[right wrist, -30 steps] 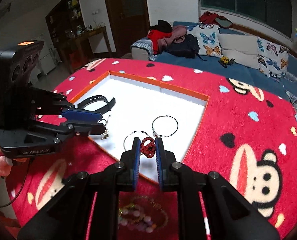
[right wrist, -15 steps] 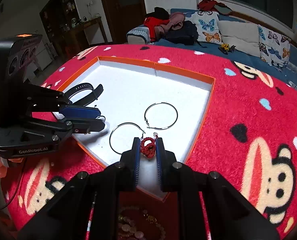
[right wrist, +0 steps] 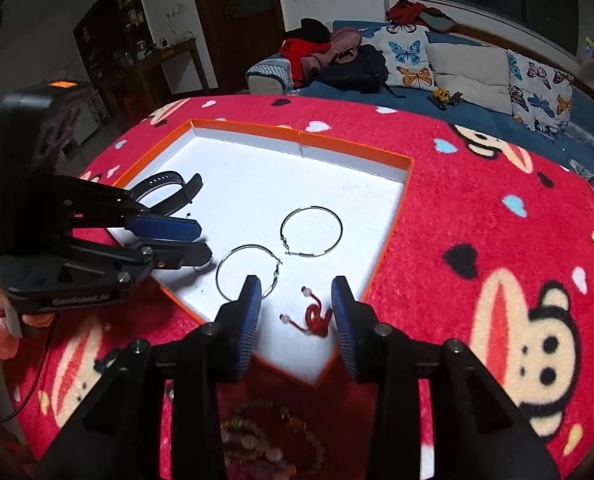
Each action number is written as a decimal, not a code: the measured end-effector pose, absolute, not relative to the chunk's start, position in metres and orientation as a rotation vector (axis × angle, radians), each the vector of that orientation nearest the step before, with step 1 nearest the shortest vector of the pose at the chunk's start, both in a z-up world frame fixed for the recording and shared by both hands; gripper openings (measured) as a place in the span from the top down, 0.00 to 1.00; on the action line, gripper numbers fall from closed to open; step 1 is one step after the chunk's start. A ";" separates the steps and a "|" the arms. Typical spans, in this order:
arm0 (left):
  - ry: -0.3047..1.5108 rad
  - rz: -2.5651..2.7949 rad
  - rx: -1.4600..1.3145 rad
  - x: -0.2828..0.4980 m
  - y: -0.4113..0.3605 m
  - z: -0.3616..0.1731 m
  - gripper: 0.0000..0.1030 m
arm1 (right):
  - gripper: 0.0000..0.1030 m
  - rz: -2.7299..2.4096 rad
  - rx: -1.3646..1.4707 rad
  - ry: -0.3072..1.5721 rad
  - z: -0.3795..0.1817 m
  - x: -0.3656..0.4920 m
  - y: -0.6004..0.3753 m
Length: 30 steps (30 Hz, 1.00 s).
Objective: Organize jewelry
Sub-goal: 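Carry the ring into the tray with the left tool while the right tool drops the red earring there, then grasp the white beaded bracelet with the right tool and lift it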
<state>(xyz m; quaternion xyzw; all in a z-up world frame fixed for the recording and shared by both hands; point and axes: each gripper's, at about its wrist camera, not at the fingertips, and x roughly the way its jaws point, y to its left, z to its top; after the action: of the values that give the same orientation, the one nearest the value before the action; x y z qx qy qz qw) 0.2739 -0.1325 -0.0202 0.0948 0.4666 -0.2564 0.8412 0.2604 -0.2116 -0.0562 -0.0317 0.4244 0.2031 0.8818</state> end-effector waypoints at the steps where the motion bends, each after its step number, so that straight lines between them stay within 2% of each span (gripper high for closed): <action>1: 0.982 -0.539 0.202 0.271 -0.132 -0.018 0.72 | 0.64 0.419 -0.067 0.880 -0.053 0.254 -0.215; 4: 0.959 -0.538 0.198 0.259 -0.130 -0.010 0.64 | 0.64 0.412 -0.061 0.878 -0.051 0.239 -0.222; 19: 0.931 -0.548 0.196 0.187 -0.120 0.004 0.64 | 0.69 0.466 -0.087 0.932 -0.073 0.160 -0.221; 30: 0.965 -0.531 0.151 0.159 -0.093 -0.010 0.64 | 0.77 0.440 -0.121 0.939 -0.082 0.179 -0.227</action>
<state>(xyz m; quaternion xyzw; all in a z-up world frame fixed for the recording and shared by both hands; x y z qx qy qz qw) 0.1592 -0.0933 -0.0102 0.0718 0.4579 -0.2520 0.8495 0.1790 -0.2265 -0.0819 -0.0576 0.4484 0.2102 0.8669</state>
